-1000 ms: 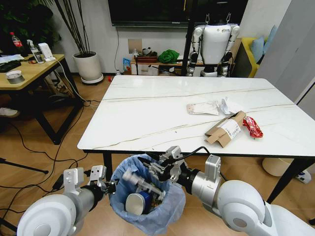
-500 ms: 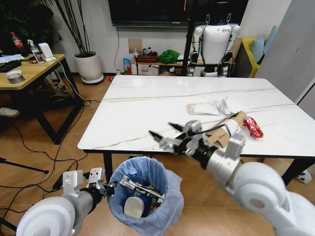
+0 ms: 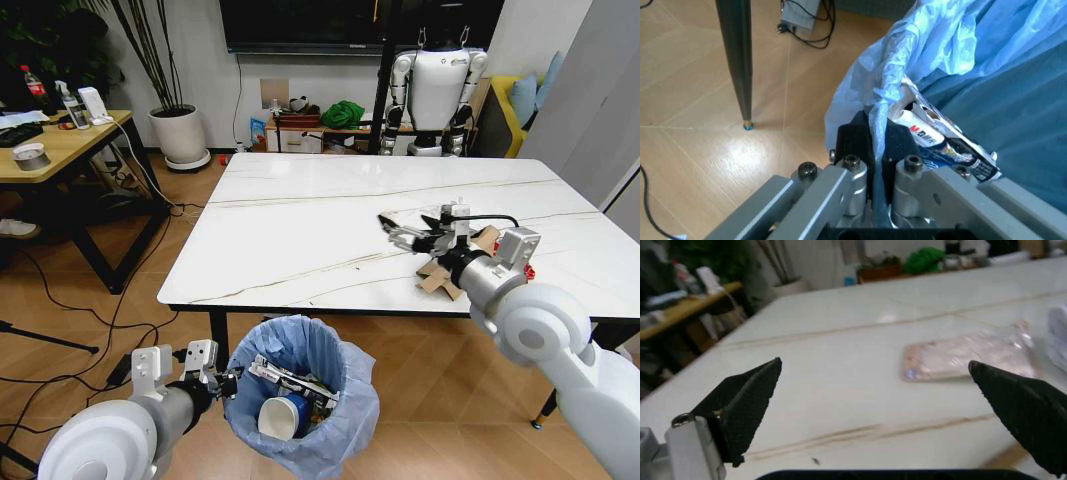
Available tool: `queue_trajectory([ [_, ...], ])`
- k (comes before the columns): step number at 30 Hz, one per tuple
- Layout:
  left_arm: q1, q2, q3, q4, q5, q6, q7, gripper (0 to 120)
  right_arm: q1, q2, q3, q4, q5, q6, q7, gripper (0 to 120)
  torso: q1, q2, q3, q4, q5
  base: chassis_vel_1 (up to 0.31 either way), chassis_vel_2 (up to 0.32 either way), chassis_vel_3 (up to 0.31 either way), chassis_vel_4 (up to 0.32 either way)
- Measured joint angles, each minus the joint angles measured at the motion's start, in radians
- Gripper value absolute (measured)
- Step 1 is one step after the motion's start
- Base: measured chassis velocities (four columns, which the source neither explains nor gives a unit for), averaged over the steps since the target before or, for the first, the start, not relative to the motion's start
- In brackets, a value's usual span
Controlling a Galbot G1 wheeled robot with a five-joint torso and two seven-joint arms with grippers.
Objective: Pick up the trash bin and place the trash from the table into it.
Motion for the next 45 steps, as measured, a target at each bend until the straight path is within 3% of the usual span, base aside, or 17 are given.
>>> queue_trajectory([
  [5, 0.003, 0.004, 0.001, 0.0, -0.002, 0.0, 0.0, 0, 0.026, 0.014, -0.018, -0.027, 0.103, -0.09, 0.292, 100, 0.0, 0.0, 0.0, 0.0, 0.0, 0.0, 0.0, 0.0, 0.0],
  [9, 0.003, 0.006, 0.007, 0.0, -0.003, 0.0, 0.0, 0, 0.041, 0.015, -0.012, -0.011, 0.14, -0.111, 0.435, 100, 0.0, 0.0, 0.0, 0.0, -0.0001, 0.0, 0.0, 0.0, 0.0],
  [18, 0.003, 0.017, 0.009, 0.0, -0.003, 0.0, 0.001, 0, 0.038, 0.028, 0.001, -0.046, 0.218, -0.127, 0.557, 100, 0.0, 0.0, 0.0, 0.0, 0.0001, 0.0, 0.0, 0.0, 0.0],
  [38, 0.001, 0.031, 0.012, 0.0, -0.01, 0.0, 0.004, 0, 0.033, 0.05, 0.024, -0.125, 0.245, -0.086, 0.591, 100, 0.0, 0.0, 0.0, 0.0, -0.0001, 0.0, 0.0, 0.0, 0.0],
  [43, -0.001, 0.036, 0.011, 0.0, -0.012, 0.0, 0.004, 0, 0.033, 0.059, 0.024, -0.155, 0.236, -0.081, 0.589, 97, 0.0, 0.0, 0.0, 0.0, -0.0001, 0.0, 0.0, 0.0, 0.0],
  [45, -0.002, 0.038, 0.011, 0.0, -0.014, 0.0, 0.005, 0, 0.033, 0.061, 0.024, -0.161, 0.232, -0.077, 0.587, 90, 0.0, 0.0, 0.0, 0.0, -0.0001, 0.0, 0.0, 0.0, 0.0],
])
